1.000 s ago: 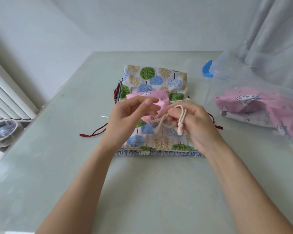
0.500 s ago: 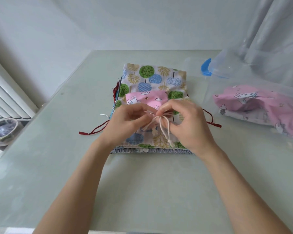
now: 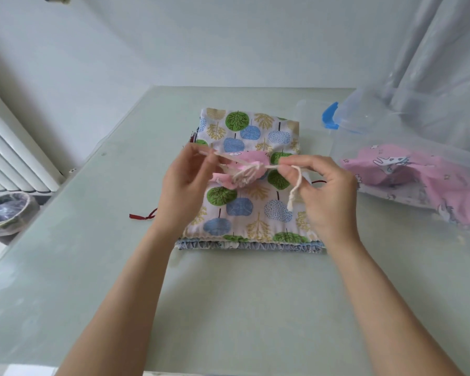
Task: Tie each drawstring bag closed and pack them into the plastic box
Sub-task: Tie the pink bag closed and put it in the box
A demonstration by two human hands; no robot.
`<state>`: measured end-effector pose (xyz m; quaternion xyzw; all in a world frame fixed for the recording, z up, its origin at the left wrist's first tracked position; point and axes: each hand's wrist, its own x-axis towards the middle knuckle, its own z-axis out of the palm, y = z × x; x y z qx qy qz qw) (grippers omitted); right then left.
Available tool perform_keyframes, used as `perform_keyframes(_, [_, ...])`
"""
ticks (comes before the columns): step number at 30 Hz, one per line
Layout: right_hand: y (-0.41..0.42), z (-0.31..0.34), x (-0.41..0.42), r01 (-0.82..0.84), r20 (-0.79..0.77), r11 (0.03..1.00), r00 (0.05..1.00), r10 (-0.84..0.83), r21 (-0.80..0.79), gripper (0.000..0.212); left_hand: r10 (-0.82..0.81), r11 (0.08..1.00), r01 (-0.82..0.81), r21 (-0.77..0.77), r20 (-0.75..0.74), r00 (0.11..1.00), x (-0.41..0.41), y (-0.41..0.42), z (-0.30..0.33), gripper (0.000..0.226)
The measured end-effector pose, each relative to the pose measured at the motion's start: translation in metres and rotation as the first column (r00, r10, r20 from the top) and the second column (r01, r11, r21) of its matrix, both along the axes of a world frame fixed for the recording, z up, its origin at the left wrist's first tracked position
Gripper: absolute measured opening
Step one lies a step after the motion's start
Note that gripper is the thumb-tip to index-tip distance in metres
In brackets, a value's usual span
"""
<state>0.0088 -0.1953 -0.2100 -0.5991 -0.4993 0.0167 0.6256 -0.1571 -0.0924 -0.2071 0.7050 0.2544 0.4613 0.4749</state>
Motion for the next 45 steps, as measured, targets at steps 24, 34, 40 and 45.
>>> perform_keyframes(24, [-0.004, -0.005, 0.023, -0.020, -0.001, 0.853, 1.000, 0.023, -0.521, 0.012, 0.010, 0.980, -0.016, -0.198, -0.033, 0.999, -0.016, 0.011, 0.002, 0.015])
perform_keyframes(34, [-0.008, 0.016, 0.003, -0.142, 0.118, 0.882, 0.969, 0.216, -0.449, 0.019, 0.180, 0.963, -0.120, 0.241, -0.247, 0.952, -0.026, 0.011, 0.007, 0.027])
perform_keyframes(40, [-0.006, -0.002, 0.002, -0.018, 0.337, 0.747, 0.885, 0.321, -0.664, 0.011, 0.112, 0.944, 0.127, 0.304, -0.659, 0.744, -0.026, 0.013, -0.001, 0.013])
perform_keyframes(45, [-0.010, 0.010, 0.002, -0.170, 0.022, 0.824, 0.976, 0.216, -0.540, 0.021, 0.141, 0.931, 0.106, 0.348, -0.615, 0.775, -0.024, 0.011, -0.001, 0.003])
